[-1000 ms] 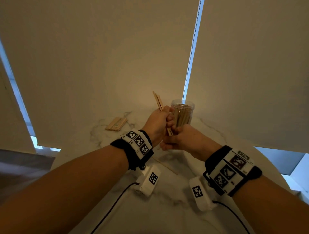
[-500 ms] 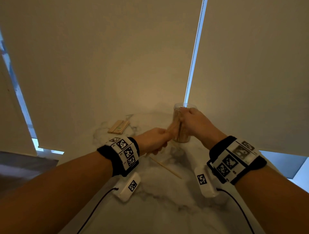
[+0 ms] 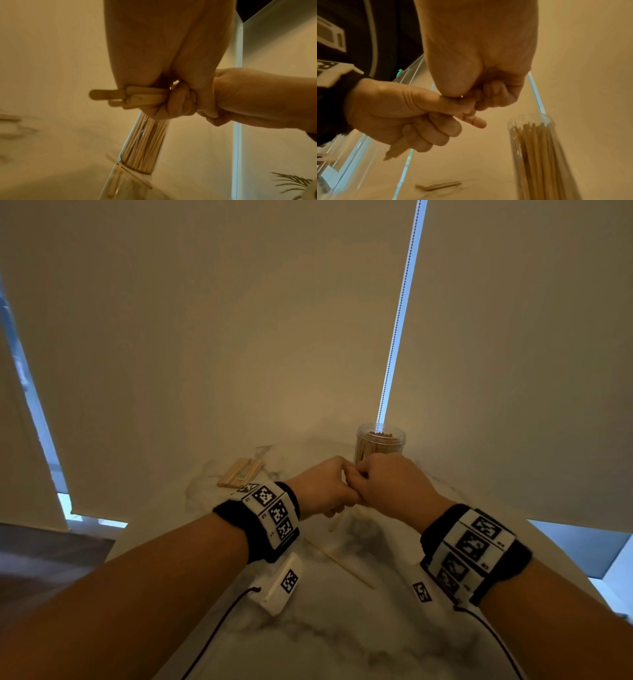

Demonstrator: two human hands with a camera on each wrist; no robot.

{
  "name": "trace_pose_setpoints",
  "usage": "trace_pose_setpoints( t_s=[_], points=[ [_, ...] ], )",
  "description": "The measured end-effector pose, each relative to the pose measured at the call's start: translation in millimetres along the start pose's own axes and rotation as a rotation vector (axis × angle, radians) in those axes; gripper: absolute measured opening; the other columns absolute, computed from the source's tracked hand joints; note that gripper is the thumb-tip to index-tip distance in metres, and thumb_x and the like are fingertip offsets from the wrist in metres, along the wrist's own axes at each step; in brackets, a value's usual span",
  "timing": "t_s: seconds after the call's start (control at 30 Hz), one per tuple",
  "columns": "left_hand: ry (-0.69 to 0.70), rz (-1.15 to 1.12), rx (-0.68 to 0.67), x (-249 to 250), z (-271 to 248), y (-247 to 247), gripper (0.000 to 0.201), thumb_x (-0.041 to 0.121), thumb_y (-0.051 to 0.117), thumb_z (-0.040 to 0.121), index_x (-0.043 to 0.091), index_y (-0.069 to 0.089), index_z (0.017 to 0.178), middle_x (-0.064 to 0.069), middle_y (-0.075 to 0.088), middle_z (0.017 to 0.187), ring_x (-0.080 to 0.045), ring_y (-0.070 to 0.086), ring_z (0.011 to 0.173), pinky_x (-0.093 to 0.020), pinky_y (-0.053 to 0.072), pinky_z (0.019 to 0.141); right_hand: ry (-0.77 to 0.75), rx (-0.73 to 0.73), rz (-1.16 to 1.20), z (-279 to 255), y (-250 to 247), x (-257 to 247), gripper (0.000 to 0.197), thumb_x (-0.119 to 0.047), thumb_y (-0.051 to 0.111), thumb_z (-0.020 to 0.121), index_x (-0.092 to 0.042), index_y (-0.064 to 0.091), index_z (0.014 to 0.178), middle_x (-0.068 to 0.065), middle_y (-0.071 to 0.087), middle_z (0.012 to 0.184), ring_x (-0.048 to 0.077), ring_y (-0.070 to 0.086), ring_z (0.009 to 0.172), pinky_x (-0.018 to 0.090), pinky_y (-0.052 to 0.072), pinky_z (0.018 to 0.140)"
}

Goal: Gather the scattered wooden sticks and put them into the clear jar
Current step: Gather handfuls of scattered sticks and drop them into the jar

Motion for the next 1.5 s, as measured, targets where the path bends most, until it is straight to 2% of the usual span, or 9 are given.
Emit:
trace_pose_setpoints(
  t_s=[0.17,0.27,0.43,0.67,0.93,1.13,1.3,1.43,1.5],
  points=[
    [0.098,0.002,0.065,23.5,29.1,-17.2,0.044,0.002,0.069,0.084,0.010,0.053,0.125,-0.002,0.067,0.074,-0.008,0.063,0.057,-0.024,0.056,0.057,0.019,0.125,-0.045,23.6,-26.8,23.9,0.041,-0.044,0.043,0.097,-0.022,0.059,0.066,-0.003,0.051,0.058,0.016,0.052,0.059,0.025,0.029,0.049],
    [0.161,-0.004,0.065,37.4,50.9,-36.7,0.066,0.021,0.081,0.082,0.016,0.045,0.138,0.010,0.071,0.074,0.005,0.064,0.067,-0.013,0.048,0.066,0.096,0.226,-0.114,45.8,-61.5,45.5,0.043,-0.042,0.044,0.096,-0.019,0.065,0.065,0.000,0.052,0.057,0.021,0.051,0.059,0.029,0.030,0.053],
    [0.145,-0.078,0.258,22.9,91.7,-78.3,0.095,0.071,0.069,0.072,0.022,0.038,0.147,0.009,0.069,0.115,-0.008,0.061,0.115,-0.038,0.049,0.102,0.296,0.331,-0.171,84.5,-108.6,113.1,0.040,-0.040,0.049,0.092,-0.013,0.067,0.069,0.003,0.054,0.057,0.019,0.047,0.052,0.027,0.031,0.050],
    [0.056,0.078,0.158,-6.1,157.8,-48.0,0.122,0.061,0.083,0.063,0.019,0.016,0.157,-0.005,0.035,0.156,-0.017,0.040,0.137,-0.028,0.035,0.105,0.187,0.050,-0.454,136.7,-81.1,114.8,0.038,-0.036,0.061,0.087,-0.020,0.044,0.057,-0.001,0.046,0.062,0.023,0.053,0.066,0.029,0.039,0.058],
    [0.130,0.175,0.195,-37.6,174.5,-30.0,0.092,0.052,0.081,0.076,0.022,0.027,0.145,0.013,0.065,0.114,-0.006,0.063,0.103,-0.032,0.053,0.093,0.101,-0.399,-0.367,141.7,6.0,95.2,0.017,-0.023,0.058,0.095,-0.013,0.057,0.082,0.004,0.053,0.073,0.021,0.051,0.066,0.027,0.040,0.055],
    [0.138,0.188,0.185,-39.4,177.5,-30.9,0.095,0.060,0.080,0.071,0.024,0.030,0.143,0.013,0.065,0.112,-0.006,0.064,0.102,-0.035,0.055,0.092,0.076,-0.240,-0.251,148.1,-4.6,85.6,0.022,-0.026,0.064,0.093,-0.009,0.073,0.104,0.004,0.070,0.103,0.022,0.064,0.101,0.027,0.047,0.080],
    [0.130,0.221,0.186,-45.1,183.7,-34.0,0.088,0.055,0.081,0.072,0.025,0.033,0.140,0.009,0.063,0.118,-0.009,0.063,0.105,-0.040,0.056,0.091,0.103,-0.322,-0.072,145.9,1.9,83.0,0.019,-0.026,0.061,0.094,-0.016,0.076,0.099,-0.001,0.069,0.095,0.018,0.062,0.092,0.025,0.041,0.074],
    [0.131,0.198,0.179,-46.5,182.2,-33.0,0.083,0.052,0.080,0.075,0.025,0.034,0.138,0.008,0.064,0.117,-0.010,0.064,0.105,-0.041,0.055,0.093,0.127,-0.298,-0.043,137.3,4.9,86.0,0.038,-0.040,0.055,0.097,-0.013,0.068,0.073,0.003,0.060,0.070,0.019,0.055,0.073,0.025,0.037,0.059],
    [0.134,0.168,0.181,-45.1,180.6,-33.7,0.088,0.054,0.081,0.073,0.024,0.033,0.140,0.008,0.063,0.120,-0.010,0.063,0.107,-0.039,0.054,0.094,0.144,-0.228,0.006,129.8,-0.4,86.9,0.037,-0.041,0.052,0.098,-0.015,0.073,0.084,0.002,0.067,0.080,0.019,0.060,0.079,0.025,0.040,0.062]
  ],
)
Point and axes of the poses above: each hand's wrist, its own z-axis towards the middle knuckle, its own y-axis out of the palm, x = y × z, the point moved 8 cm from there along z, towards the middle knuckle
